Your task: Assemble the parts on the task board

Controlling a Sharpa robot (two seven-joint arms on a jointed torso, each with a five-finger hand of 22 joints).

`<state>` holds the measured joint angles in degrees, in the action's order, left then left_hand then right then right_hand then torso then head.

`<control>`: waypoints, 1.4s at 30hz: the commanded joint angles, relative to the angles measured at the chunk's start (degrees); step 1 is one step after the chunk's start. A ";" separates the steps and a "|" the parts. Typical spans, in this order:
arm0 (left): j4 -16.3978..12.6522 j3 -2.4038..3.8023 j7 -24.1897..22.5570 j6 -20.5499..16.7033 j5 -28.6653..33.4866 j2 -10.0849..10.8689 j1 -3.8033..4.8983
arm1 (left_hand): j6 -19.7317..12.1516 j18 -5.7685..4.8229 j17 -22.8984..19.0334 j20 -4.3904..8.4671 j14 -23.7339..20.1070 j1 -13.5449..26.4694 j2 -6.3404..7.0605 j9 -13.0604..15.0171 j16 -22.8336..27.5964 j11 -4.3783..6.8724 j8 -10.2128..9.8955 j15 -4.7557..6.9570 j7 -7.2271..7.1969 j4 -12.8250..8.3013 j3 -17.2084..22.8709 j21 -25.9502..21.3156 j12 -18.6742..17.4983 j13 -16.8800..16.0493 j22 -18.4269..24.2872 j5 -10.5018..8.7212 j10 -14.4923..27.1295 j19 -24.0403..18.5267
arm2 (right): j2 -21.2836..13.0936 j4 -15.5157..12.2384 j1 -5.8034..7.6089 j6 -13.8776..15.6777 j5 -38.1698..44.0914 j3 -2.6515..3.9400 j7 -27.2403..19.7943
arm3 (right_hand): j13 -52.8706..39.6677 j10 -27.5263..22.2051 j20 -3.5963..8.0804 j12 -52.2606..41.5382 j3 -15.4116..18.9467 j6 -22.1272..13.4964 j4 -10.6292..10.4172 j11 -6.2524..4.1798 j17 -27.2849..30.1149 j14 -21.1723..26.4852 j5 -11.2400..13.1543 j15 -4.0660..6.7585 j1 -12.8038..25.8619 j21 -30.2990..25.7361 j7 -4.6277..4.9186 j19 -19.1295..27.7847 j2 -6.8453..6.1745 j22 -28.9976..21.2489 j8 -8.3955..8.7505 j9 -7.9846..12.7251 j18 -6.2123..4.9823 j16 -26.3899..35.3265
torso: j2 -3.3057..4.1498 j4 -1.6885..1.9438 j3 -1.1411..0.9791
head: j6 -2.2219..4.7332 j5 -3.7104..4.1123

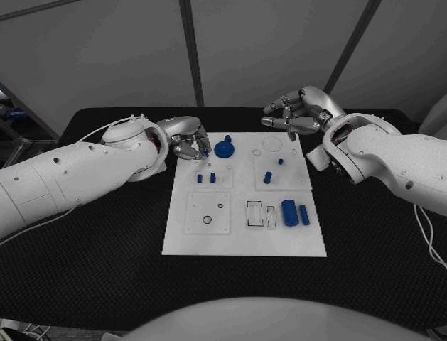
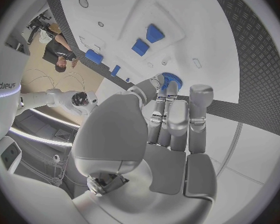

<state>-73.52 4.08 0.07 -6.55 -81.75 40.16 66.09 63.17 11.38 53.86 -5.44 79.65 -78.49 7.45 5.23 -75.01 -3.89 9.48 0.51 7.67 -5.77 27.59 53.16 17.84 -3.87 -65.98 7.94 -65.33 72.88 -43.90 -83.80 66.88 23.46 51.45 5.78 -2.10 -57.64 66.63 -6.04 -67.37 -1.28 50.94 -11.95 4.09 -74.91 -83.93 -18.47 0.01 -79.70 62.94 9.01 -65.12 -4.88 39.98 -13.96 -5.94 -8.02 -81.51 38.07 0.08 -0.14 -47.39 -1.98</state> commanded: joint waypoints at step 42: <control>3.00 -0.14 0.74 2.07 -0.17 -2.63 -1.28 | 0.60 -3.41 -0.06 0.11 0.48 0.39 -0.13 -0.03 -0.30 0.11 -0.40 -0.04 -0.12 -0.09 0.52 0.28 -0.49 -0.04 -0.16 -0.50 -0.71 0.28 | -0.11 -0.19 0.08 -0.18 0.18 0.04 -0.26 | -0.07 -0.14 0.19 0.13 0.29 -0.02 0.15 -0.12 -0.61 -2.28 -0.18 0.33 -0.14 -0.19 -0.16 0.12 0.62 -0.07 -0.38 0.06 -0.98 0.29 | 0.06 -0.07 -0.05 | -0.18 0.00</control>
<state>-70.54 3.92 0.61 -4.72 -81.67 37.63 64.75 63.38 11.37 53.85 -5.44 79.65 -78.49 7.45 5.15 -75.01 -3.84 9.48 0.51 7.46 -5.92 27.74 53.15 17.61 -3.84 -66.09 7.73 -65.71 72.88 -44.00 -83.88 66.88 23.46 51.52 5.78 -2.10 -57.64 66.63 -6.04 -67.37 -1.28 50.94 -11.95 4.09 -74.95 -83.93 -18.47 0.01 -79.70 62.94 9.01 -65.12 -4.88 39.99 -13.96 -5.94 -8.03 -81.51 38.08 0.03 -0.18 -47.53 -2.02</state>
